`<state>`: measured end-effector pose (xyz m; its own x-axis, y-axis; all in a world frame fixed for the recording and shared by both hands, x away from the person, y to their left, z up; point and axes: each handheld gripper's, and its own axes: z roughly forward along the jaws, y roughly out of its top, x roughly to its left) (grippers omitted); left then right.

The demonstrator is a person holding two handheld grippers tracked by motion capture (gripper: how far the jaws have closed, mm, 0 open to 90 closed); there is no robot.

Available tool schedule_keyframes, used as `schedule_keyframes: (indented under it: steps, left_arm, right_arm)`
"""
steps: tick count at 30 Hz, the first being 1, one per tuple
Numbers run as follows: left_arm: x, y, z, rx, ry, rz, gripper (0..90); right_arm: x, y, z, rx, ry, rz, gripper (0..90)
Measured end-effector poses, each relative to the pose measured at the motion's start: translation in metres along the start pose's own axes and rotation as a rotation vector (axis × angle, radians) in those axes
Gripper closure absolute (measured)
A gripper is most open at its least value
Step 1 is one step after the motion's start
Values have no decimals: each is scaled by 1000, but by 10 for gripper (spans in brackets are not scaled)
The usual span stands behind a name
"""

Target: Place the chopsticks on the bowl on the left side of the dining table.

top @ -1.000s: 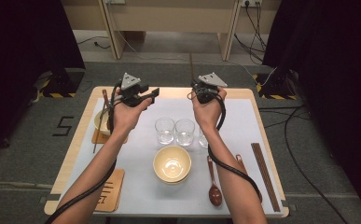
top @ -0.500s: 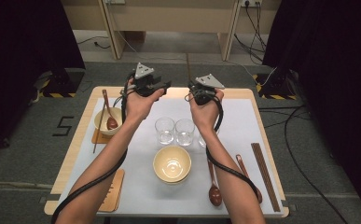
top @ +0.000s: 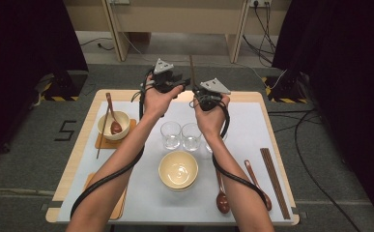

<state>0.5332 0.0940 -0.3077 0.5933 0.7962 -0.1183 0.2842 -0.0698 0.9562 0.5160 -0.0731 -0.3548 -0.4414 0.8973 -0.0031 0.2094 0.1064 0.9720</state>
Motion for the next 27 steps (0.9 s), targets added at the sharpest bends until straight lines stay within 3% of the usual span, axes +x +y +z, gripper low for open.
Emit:
schedule_keyframes:
  steps: [7,14,21,24,27]
  left_arm:
    - [-2,0,11,9,-12,-15,646]
    - [2,1,16,5,-25,-62,722]
    - [2,1,16,-2,-37,-62,809]
    - [-1,2,14,-12,-17,-17,833]
    - [-1,3,12,-18,-6,1,834]
  right_arm:
    - [4,-1,0,2,6,-8,852]
    - [7,-3,0,-4,5,-29,852]
    - [10,-4,1,-3,7,-41,852]
    - [10,-3,2,8,8,-48,834]
    - [10,-4,0,15,1,-75,765]
